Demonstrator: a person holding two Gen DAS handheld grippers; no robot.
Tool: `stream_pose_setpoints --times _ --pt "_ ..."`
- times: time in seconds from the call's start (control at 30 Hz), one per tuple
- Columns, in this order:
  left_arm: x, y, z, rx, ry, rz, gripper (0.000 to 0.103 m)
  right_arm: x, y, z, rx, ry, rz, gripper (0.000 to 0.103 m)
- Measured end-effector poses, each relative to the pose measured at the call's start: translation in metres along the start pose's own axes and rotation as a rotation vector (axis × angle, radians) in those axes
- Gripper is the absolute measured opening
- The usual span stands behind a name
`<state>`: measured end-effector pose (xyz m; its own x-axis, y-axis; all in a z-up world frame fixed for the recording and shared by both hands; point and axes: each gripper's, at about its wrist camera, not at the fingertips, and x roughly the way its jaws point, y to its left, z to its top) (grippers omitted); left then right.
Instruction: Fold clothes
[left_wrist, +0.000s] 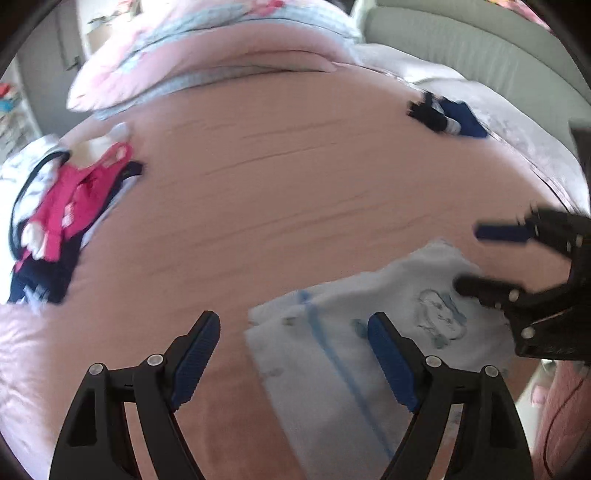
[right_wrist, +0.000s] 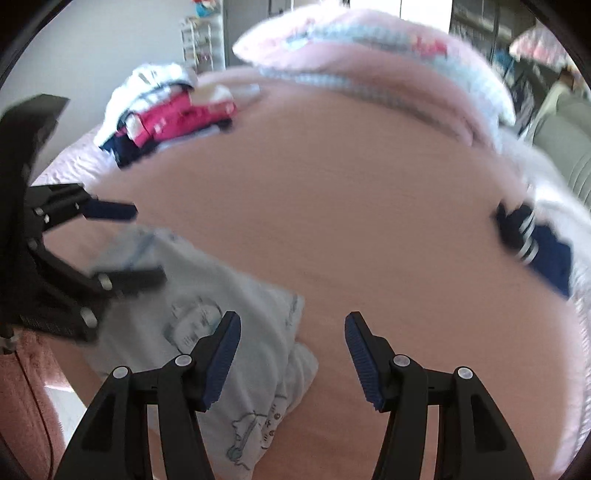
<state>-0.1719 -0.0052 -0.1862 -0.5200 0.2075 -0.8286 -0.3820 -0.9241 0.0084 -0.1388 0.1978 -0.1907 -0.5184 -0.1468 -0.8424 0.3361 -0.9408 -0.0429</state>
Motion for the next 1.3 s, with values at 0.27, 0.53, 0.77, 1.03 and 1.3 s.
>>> stream_pose_setpoints --times 0.27,0.53,0.77,1.03,1.3 --pt "-0.040 0.042 -0.011 -0.263 -0.104 -0.113 0.081 -0.035 -0.057 -0.024 0.315 -0.046 0.281 0.058" --pt "-0.026 0.032 -0.013 -0.253 -0.047 -0.127 0.081 0.021 -0.029 0.014 0.182 0.062 0.352 0.031" --pt "-0.018 0.024 -0.014 -0.216 -0.018 -0.117 0.081 0.010 -0.050 0.010 0.340 -0.008 0.429 0.006" --pt "-0.013 0.020 -0.013 -0.207 -0.017 -0.109 0.081 -0.006 -0.059 -0.009 0.388 -0.013 0.292 0.005" --pt "-0.011 0.018 -0.008 -0.224 -0.041 -0.038 0.081 0.008 -0.056 -0.010 0.316 -0.026 0.277 0.009"
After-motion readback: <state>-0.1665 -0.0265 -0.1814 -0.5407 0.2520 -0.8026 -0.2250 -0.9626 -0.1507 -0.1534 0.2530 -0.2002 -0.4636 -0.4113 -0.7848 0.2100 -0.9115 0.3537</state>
